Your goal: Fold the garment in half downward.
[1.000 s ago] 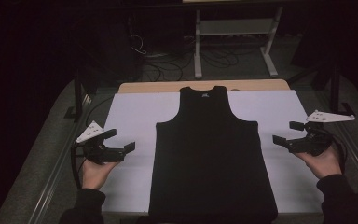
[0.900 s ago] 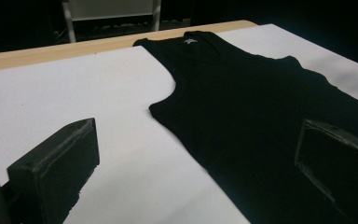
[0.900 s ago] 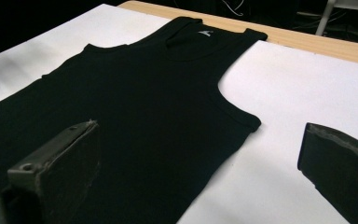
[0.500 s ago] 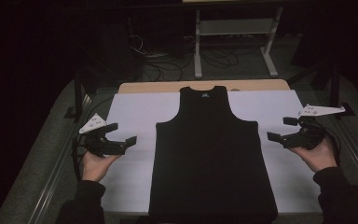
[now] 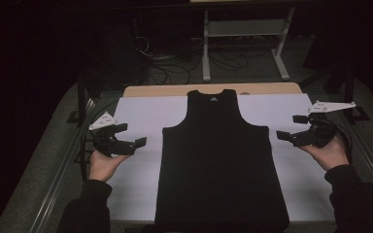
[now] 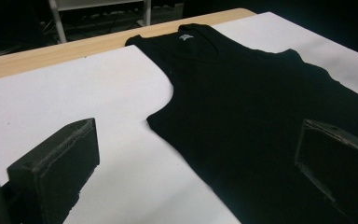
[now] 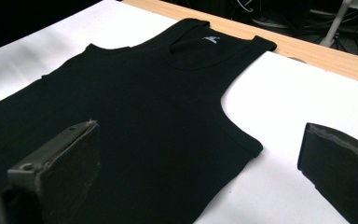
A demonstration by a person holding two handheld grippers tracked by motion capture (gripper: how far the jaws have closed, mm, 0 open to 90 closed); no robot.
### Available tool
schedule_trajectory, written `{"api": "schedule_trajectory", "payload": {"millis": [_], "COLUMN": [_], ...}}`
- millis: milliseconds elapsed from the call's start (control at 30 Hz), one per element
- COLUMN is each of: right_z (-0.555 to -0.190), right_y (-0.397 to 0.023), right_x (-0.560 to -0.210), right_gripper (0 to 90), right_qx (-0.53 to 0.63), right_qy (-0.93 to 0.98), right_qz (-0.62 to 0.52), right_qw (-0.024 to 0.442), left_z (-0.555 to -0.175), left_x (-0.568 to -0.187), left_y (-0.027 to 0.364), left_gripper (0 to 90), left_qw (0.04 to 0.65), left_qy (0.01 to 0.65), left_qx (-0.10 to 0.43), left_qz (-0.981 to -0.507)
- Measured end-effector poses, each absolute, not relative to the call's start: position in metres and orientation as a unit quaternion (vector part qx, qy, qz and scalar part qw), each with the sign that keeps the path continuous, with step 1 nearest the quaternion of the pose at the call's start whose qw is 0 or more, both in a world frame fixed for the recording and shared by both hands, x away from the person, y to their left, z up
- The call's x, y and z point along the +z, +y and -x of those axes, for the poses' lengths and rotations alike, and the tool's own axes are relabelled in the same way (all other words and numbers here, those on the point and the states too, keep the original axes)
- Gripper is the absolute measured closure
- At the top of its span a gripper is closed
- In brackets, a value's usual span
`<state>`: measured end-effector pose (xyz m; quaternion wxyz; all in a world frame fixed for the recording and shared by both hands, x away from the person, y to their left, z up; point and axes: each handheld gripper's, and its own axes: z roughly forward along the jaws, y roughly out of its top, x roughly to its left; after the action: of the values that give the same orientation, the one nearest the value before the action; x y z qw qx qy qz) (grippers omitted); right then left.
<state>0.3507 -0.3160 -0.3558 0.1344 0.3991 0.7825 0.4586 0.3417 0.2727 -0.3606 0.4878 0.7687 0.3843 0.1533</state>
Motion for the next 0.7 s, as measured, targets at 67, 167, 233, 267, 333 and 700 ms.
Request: {"api": "schedule_trajectory", "payload": {"millis": [67,167,233,267,333,700], "right_z": [-0.354,-0.357,-0.362,-0.363,-0.366,-0.379], "right_y": [-0.315,-0.314,-0.313,-0.313,-0.313,-0.308], "right_x": [-0.355,-0.354,-0.353,-0.352,-0.352,-0.352], "right_gripper": [0.0,0.0,0.0,0.0,0.0,0.0], "right_qx": [0.455,0.453,0.452,0.451,0.451,0.451], "right_qy": [0.784,0.786,0.787,0.787,0.787,0.789], "right_qz": [-0.399,-0.400,-0.400,-0.402,-0.401,-0.400], "right_qw": [0.133,0.132,0.131,0.130,0.130,0.122], "left_z": [-0.344,-0.347,-0.351,-0.351,-0.355,-0.368], "left_x": [-0.360,-0.360,-0.360,-0.360,-0.359,-0.358], "left_y": [0.272,0.271,0.269,0.269,0.267,0.263], "left_gripper": [0.0,0.0,0.0,0.0,0.0,0.0], "left_qw": [0.487,0.484,0.481,0.481,0.481,0.477], "left_qy": [0.385,0.383,0.380,0.380,0.376,0.375], "left_qx": [0.152,0.149,0.146,0.146,0.147,0.140], "left_qz": [-0.769,-0.773,-0.776,-0.776,-0.778,-0.783]}}
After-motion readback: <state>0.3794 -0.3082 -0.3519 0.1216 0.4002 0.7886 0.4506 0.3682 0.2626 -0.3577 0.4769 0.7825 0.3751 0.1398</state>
